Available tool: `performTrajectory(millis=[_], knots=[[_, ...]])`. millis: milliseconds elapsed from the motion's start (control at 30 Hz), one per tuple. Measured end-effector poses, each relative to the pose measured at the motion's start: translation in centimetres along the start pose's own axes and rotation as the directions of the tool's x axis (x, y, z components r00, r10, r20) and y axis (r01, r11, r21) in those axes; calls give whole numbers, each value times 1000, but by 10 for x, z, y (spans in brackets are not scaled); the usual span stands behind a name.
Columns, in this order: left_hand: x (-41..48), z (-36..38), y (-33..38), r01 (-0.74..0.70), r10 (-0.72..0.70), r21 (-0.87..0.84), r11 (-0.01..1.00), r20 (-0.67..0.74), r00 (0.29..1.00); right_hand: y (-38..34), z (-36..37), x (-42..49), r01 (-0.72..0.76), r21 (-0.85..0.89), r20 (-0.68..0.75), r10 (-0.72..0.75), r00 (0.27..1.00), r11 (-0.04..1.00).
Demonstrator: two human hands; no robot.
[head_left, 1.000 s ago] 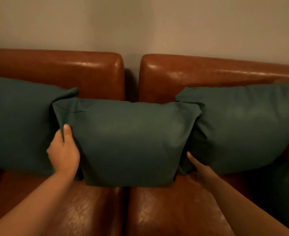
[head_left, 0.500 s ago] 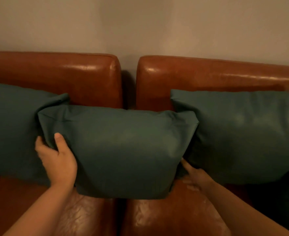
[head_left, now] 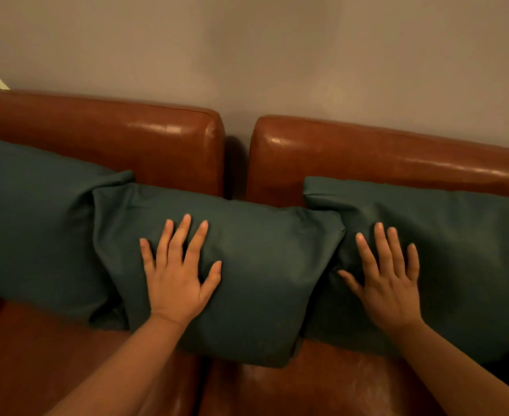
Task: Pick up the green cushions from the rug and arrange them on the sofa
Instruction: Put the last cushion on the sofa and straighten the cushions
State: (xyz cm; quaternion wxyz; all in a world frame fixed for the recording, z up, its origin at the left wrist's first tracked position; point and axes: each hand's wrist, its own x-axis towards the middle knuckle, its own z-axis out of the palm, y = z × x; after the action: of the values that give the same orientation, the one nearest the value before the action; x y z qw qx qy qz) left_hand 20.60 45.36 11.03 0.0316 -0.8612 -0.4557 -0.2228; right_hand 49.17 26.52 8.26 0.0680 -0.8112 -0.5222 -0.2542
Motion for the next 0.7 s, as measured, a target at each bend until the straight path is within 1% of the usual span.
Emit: performTrajectory(millis=[100,200,300,367,467,500,567,633,700], knots=[[3,5,2,-2,1,34,999,24,1000,4,10,0,12,-8,-4,-12,1000,1000],[-4,3,3,-9,7,39,999,53,999,3,4,-6,0,55,28,-2,1000,998],[-13,-10,6,-13,12,6,1000,126,992,-1,-13,-13,-36,168,33,30,999,985],[-16,-22,6,-17,24,-38,999,183,983,-4,-27,-15,-41,257,-5,43,999,966],[-20,-42,-6,0,17,-83,997,202,979,-18,-49,-11,35,394,-86,-1,996,919],[-20,-48,-14,33,-16,-87,996,192,981,-24,-55,-9,74,437,-114,-26,993,896],[-15,-62,-32,142,-128,-82,986,154,980,-36,-67,1,156,502,-152,-91,984,851],[-6,-73,-55,257,-247,-70,964,124,961,-49,-75,14,225,532,-160,-165,973,816],[5,-83,-80,321,-314,-67,945,98,944,-64,-79,26,296,558,-179,-237,955,775]])
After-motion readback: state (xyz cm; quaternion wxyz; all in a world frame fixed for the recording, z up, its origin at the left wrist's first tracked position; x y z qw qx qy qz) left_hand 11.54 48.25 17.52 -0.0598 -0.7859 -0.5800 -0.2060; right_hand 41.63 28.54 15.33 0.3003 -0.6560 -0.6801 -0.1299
